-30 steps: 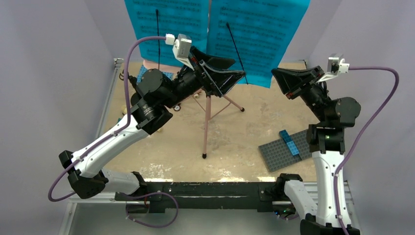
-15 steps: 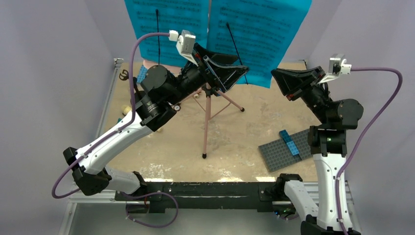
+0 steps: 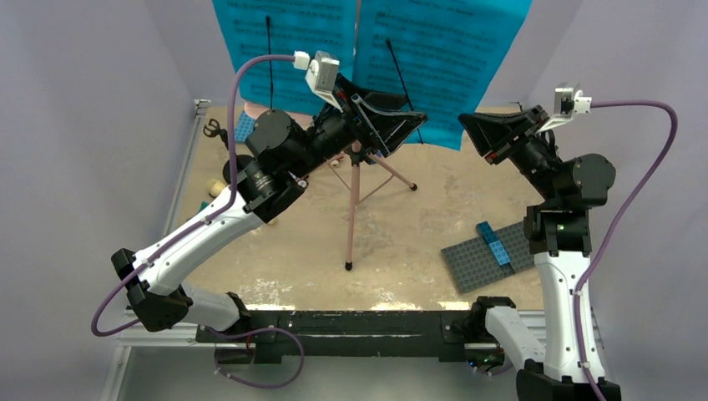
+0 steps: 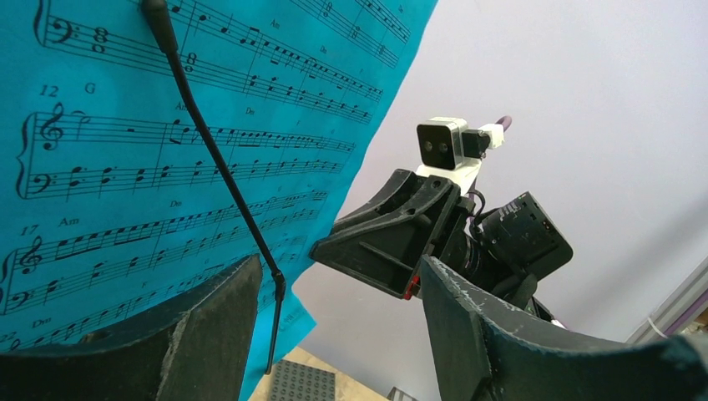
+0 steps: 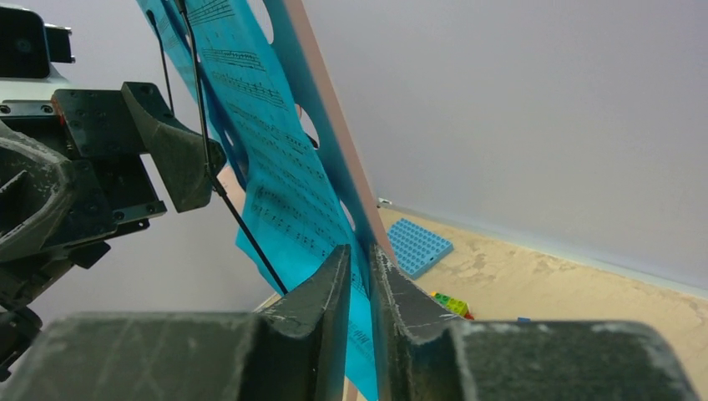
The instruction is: Pack up the instrument practice props
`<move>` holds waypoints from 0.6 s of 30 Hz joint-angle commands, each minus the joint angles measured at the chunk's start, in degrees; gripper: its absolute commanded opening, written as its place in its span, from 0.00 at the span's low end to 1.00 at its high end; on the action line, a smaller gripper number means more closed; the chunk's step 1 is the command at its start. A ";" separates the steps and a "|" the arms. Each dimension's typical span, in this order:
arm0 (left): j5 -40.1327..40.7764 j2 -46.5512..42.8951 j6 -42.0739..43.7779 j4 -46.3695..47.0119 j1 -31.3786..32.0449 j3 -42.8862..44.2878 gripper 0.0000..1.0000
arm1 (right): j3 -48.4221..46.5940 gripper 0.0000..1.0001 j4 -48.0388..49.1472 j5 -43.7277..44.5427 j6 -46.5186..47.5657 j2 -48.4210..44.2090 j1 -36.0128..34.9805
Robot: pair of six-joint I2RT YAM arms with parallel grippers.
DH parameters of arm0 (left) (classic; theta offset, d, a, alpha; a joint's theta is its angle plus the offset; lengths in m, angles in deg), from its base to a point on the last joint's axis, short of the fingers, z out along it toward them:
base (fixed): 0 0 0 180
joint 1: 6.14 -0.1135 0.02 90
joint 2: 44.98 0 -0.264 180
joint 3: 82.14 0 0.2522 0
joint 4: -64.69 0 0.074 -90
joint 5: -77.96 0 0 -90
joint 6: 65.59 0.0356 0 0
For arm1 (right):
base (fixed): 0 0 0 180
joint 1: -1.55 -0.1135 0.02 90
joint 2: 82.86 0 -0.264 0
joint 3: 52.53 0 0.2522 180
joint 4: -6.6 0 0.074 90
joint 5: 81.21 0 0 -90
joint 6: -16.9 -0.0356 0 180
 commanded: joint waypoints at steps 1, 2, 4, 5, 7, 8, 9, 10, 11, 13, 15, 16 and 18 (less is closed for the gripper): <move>0.26 0.41 0.42 1.31 0.14 3.36 0.72 | -2.88 0.15 0.44 -0.10 0.36 0.31 -0.62; 0.19 0.58 0.43 1.24 0.14 3.50 0.71 | -2.90 0.13 0.30 -0.01 0.39 0.32 -0.65; 0.14 0.84 0.51 1.22 0.14 3.79 0.70 | -2.95 0.06 -0.11 0.37 0.36 0.04 -0.69; 0.10 0.83 0.54 1.28 0.14 3.88 0.69 | -2.92 0.02 -0.38 0.59 0.41 -0.15 -0.71; 0.14 0.91 0.57 1.43 0.14 3.90 0.68 | -2.99 0.00 -0.73 1.04 0.29 -0.59 -0.75; 0.15 0.96 0.60 1.48 0.14 3.90 0.67 | -2.99 0.00 -0.96 1.11 0.27 -0.83 -0.75; 0.14 0.98 0.61 1.56 0.14 3.88 0.67 | -3.07 0.00 -1.06 1.14 0.19 -1.02 -0.75; 0.23 1.00 0.69 1.65 0.14 3.87 0.66 | -3.08 0.00 -1.14 1.11 0.16 -1.20 -0.75; 0.35 1.00 0.74 1.73 0.14 3.89 0.66 | -3.08 0.00 -1.16 1.12 0.10 -1.37 -0.82; 0.49 1.00 0.86 1.91 0.14 3.90 0.66 | -3.08 0.00 -1.41 1.16 0.14 -1.58 -0.98; 0.86 1.00 1.04 2.15 0.14 3.90 0.65 | -3.16 0.00 -1.75 1.11 0.26 -1.61 -1.14; 1.14 1.00 1.11 2.37 0.14 3.85 0.63 | -3.24 0.00 -1.90 1.11 0.32 -1.51 -1.22; 1.59 1.07 1.22 2.74 0.14 3.90 0.60 | -3.26 0.00 -2.03 1.16 0.36 -1.47 -1.27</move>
